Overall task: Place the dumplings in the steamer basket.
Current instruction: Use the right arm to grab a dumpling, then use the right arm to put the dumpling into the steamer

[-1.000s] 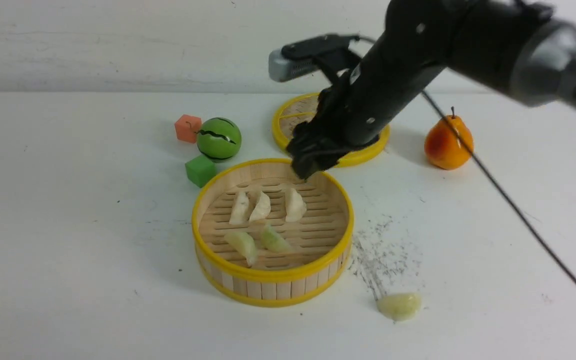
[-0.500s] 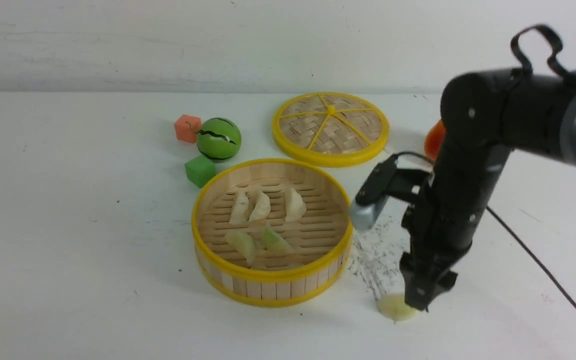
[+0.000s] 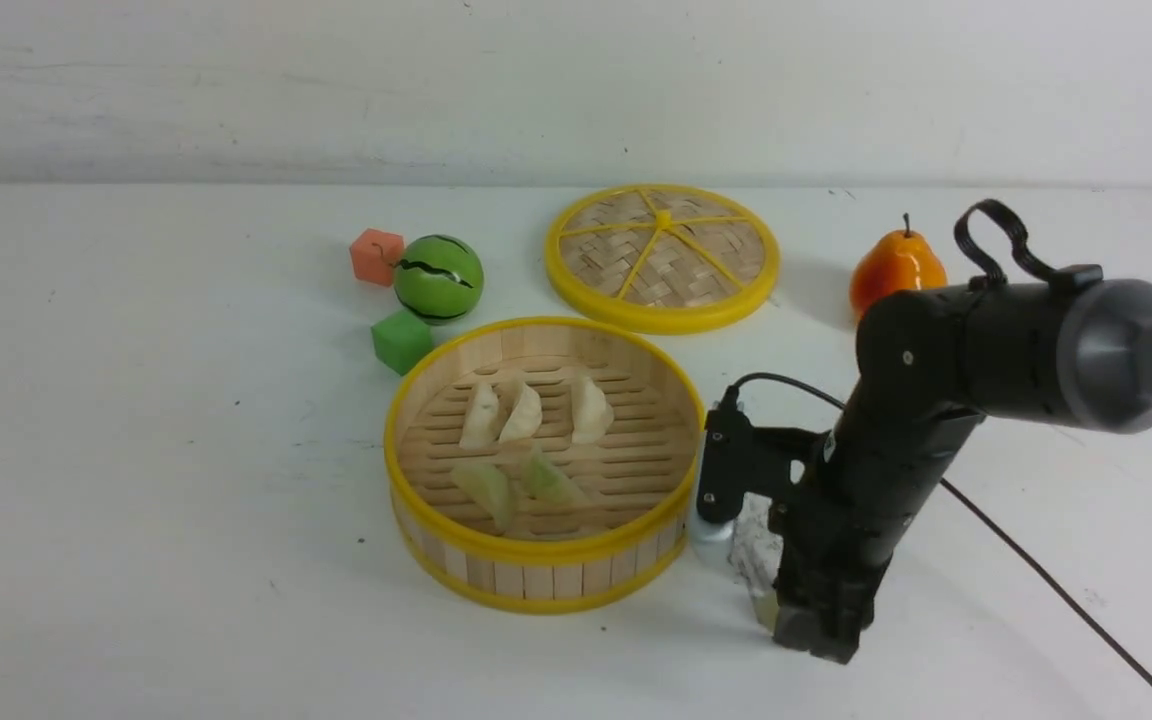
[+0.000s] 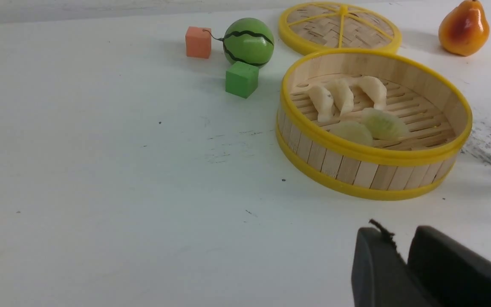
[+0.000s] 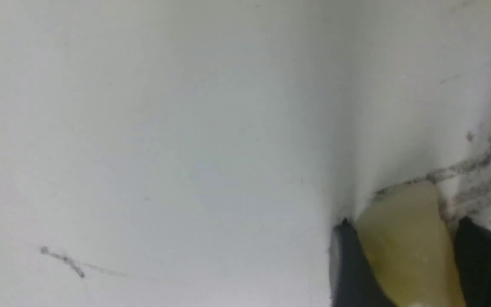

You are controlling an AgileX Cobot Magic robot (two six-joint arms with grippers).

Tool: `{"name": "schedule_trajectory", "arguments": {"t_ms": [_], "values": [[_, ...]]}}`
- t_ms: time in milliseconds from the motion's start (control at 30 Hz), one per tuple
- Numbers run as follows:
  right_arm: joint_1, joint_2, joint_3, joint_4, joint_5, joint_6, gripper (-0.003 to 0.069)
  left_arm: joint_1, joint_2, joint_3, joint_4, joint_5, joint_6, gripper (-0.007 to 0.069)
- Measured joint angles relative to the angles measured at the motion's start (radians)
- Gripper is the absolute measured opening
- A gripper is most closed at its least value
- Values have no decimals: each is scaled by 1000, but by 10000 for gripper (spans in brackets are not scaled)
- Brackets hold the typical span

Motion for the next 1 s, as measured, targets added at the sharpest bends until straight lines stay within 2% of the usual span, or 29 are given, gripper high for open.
{"name": "schedule_trajectory", "arguments": {"t_ms": [100, 233, 433, 600, 733, 800, 900, 1000], "values": [[0, 0, -3, 0, 10, 17, 253, 0, 0, 0, 0, 0, 0, 116], [0, 9, -31, -15, 68, 97, 253, 0, 0, 0, 0, 0, 0, 121], [0, 21, -216, -20, 309, 352, 253, 0, 0, 0, 0, 0, 0, 125], [0, 21, -441, 82, 399, 485, 252, 0, 0, 0, 3, 0, 0, 127], [1, 22, -539, 240, 328, 531, 252, 0, 0, 0, 5, -5, 0, 129], [1, 41, -551, 327, 223, 535, 252, 0, 0, 0, 6, -9, 0, 129], [1, 87, -552, 368, 130, 540, 252, 0, 0, 0, 6, -11, 0, 129], [1, 145, -552, 371, 102, 541, 252, 0, 0, 0, 7, -12, 0, 129]]}}
